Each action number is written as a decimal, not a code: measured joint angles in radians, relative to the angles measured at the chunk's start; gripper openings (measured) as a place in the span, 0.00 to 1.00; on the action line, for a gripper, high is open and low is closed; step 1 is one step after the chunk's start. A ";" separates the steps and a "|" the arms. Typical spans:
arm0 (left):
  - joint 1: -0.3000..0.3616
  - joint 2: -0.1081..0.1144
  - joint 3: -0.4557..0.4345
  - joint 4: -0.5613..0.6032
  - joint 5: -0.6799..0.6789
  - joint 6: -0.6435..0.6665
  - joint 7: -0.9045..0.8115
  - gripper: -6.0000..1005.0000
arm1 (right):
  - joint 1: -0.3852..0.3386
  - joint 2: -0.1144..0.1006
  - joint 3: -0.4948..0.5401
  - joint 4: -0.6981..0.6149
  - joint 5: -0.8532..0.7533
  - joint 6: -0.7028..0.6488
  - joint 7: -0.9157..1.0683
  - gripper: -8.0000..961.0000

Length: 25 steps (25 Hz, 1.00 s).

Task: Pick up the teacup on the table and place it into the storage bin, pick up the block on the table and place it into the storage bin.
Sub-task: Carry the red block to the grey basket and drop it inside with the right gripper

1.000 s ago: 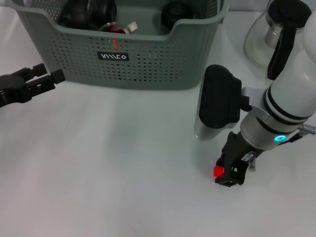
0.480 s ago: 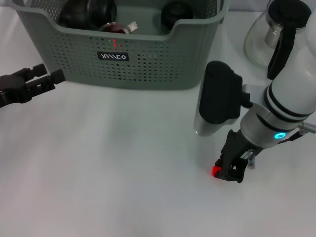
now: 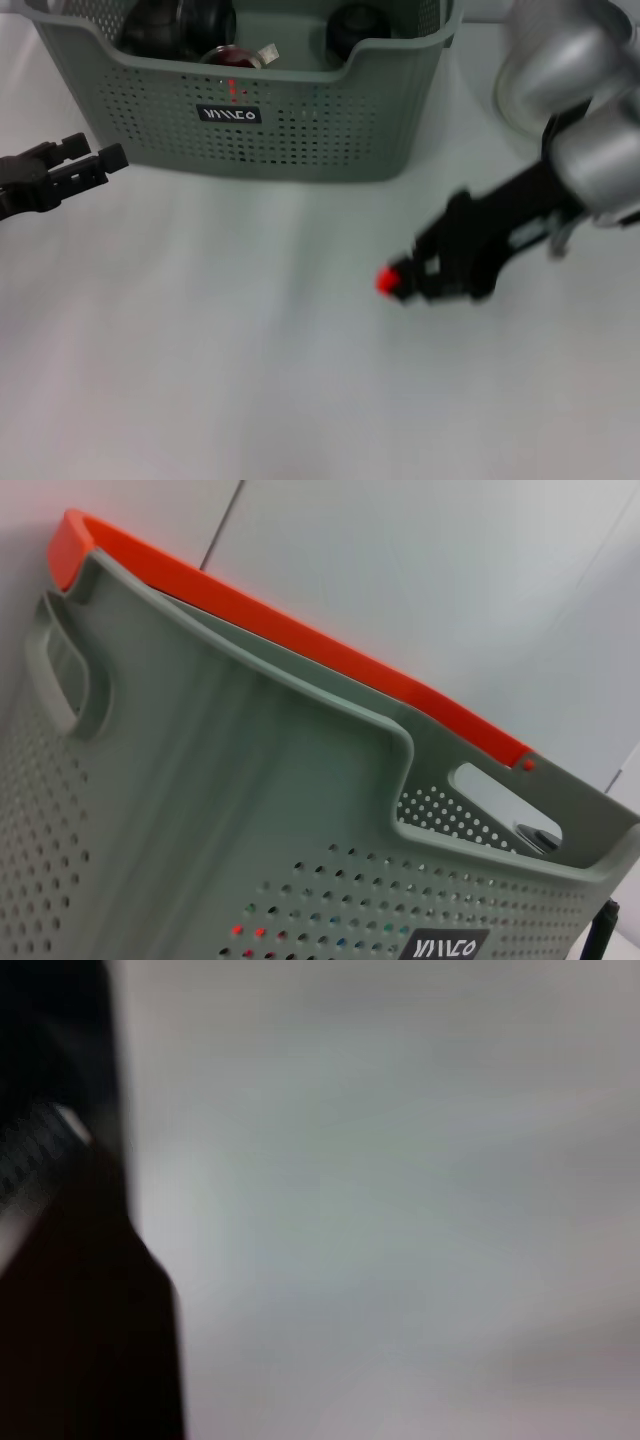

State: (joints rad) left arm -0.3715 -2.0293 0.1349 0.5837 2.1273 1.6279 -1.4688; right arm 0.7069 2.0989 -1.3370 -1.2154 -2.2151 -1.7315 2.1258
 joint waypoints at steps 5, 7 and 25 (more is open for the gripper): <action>-0.001 0.000 0.000 -0.005 -0.002 -0.005 0.003 0.86 | 0.003 -0.006 0.305 0.063 0.229 -0.088 -0.145 0.21; -0.004 0.000 0.001 -0.006 -0.002 -0.009 0.003 0.86 | 0.008 -0.007 0.383 0.103 0.325 -0.077 -0.180 0.21; -0.024 0.000 0.007 -0.042 -0.002 -0.022 -0.003 0.85 | 0.427 0.000 0.147 0.350 -0.025 0.837 0.233 0.24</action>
State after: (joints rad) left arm -0.3952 -2.0289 0.1418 0.5415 2.1253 1.6059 -1.4718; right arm 1.1336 2.0987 -1.1897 -0.8655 -2.2404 -0.8942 2.3586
